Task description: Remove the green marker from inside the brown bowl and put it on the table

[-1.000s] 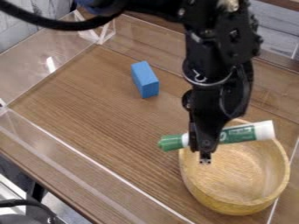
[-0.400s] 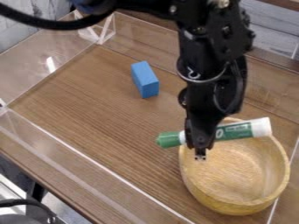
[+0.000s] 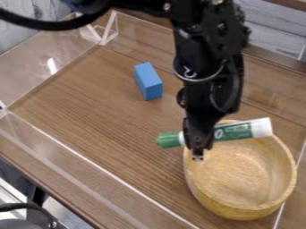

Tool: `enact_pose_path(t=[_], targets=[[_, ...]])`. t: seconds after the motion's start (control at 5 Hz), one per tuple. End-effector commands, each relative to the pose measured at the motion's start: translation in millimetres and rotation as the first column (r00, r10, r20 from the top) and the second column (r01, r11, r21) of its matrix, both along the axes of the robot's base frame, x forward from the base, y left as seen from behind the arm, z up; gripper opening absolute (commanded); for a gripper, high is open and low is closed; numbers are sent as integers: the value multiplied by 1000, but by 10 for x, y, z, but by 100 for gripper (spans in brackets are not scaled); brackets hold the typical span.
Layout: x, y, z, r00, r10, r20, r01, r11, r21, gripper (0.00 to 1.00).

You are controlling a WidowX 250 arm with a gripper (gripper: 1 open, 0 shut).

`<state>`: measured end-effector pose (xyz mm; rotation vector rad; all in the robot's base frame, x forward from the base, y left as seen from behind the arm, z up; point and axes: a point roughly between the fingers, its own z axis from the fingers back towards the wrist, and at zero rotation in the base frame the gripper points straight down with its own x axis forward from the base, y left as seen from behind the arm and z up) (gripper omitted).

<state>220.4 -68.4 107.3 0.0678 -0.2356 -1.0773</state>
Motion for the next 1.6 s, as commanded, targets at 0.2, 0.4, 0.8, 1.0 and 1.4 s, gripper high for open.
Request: enact_pose_path(t=[0.2,0.4,0.8,1.0,1.4], targets=[[91,187,88,999,-16,51,16,1000,-3,0],[124,277,32,998,-40,54,40,999,-2,0],[162,278,-147,996,-61,61,62,998,-11,100],[179,230,-247,995,-72,65,73,997,-16,100],[227,147,-426,993,-92,74,94,995,-27,100]])
